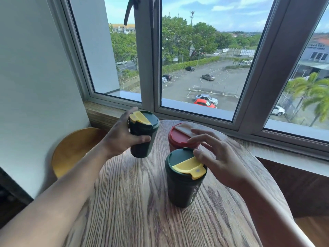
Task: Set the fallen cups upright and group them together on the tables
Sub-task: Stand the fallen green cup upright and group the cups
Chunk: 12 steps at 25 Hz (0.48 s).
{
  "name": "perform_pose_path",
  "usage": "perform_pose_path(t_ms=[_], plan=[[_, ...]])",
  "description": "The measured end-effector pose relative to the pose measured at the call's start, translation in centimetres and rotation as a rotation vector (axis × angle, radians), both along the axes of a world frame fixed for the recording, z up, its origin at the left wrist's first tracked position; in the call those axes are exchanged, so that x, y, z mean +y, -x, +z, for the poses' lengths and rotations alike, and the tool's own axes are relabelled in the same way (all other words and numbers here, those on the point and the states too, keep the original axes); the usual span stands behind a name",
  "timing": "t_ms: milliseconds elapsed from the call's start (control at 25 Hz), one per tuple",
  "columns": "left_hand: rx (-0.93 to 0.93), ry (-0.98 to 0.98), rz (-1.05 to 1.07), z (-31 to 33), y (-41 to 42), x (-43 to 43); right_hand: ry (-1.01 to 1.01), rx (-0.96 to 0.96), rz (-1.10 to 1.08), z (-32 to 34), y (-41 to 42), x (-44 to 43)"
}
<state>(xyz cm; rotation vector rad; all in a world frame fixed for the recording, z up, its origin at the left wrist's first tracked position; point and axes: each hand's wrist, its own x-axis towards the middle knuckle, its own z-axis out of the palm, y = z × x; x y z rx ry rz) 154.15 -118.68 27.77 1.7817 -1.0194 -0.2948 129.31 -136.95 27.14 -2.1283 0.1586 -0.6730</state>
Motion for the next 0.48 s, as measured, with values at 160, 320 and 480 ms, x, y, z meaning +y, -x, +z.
perform_pose_path(t_ms=[160, 320, 480], plan=[[0.064, 0.024, -0.147, -0.7, 3.3, 1.3, -0.009, -0.022, -0.008, -0.2, -0.1, 0.1], [0.139, 0.022, -0.175, -2.0, 4.1, 1.8, -0.068, -0.047, -0.015, -0.6, -0.3, 0.6], [0.13, -0.032, -0.233, -2.3, 3.5, 2.7, -0.13, -0.088, -0.001, -0.9, -0.3, 0.9]])
